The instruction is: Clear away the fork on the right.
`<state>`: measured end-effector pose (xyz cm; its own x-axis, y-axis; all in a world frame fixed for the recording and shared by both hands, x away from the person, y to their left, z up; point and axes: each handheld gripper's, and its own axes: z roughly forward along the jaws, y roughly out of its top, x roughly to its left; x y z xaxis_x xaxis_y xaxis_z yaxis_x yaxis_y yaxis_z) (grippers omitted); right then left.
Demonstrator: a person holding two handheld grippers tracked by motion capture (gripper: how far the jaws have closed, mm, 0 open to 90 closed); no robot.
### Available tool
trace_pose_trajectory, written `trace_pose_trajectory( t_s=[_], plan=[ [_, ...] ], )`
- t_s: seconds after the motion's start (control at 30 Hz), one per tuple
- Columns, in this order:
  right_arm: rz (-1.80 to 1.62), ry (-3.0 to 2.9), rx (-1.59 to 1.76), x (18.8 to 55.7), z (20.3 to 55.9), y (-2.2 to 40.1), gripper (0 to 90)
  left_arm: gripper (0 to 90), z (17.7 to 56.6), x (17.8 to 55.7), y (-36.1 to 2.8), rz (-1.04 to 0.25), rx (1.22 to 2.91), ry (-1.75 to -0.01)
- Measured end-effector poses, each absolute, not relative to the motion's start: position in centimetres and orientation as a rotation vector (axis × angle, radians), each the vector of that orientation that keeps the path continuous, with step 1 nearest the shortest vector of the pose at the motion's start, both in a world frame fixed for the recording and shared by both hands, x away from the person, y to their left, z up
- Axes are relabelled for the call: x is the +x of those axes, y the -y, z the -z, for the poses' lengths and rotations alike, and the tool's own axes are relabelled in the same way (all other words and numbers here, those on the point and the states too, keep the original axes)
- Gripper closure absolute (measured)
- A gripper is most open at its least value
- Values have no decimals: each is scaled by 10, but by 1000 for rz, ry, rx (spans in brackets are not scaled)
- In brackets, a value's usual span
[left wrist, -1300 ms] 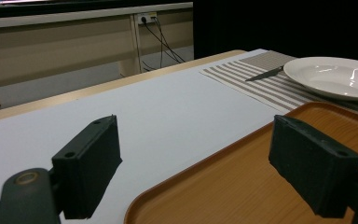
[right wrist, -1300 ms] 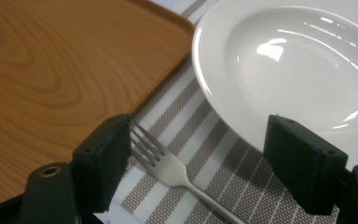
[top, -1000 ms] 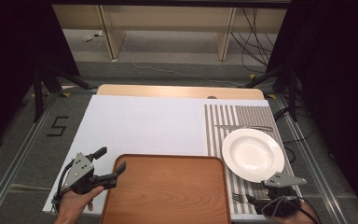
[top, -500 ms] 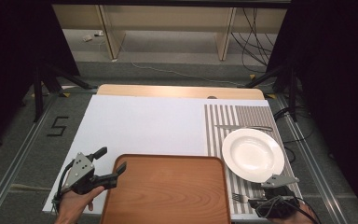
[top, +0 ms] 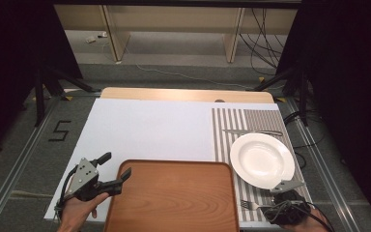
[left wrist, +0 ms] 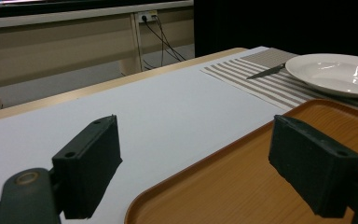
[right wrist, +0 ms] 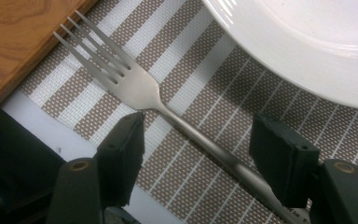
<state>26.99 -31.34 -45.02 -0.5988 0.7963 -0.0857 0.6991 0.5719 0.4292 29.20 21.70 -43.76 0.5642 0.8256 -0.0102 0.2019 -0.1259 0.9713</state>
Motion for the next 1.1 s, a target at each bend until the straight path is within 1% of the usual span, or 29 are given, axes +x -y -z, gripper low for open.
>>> trace_pose_trajectory(
  t_s=[0.07, 0.17, 0.87, 1.0, 1.03, 1.1],
  plan=[
    [-500, -2538, 1306, 268, 450, 310, 384, 163, 438, 292, -217, -674, 1645, -877],
    [-476, -2561, 1287, 270, 450, 310, 406, 163, 438, 292, -217, -674, 1645, -883],
    [-419, -2630, 1319, 282, 456, 313, 464, 165, 439, 293, -217, -681, 1653, -884],
    [-418, -2651, 1273, 287, 456, 314, 496, 165, 440, 294, -217, -681, 1649, -884],
    [-413, -2653, 1276, 287, 456, 314, 516, 165, 440, 294, -216, -681, 1649, -881],
    [-381, -2653, 1327, 285, 454, 311, 528, 165, 440, 294, -216, -680, 1648, -880]
  ],
)
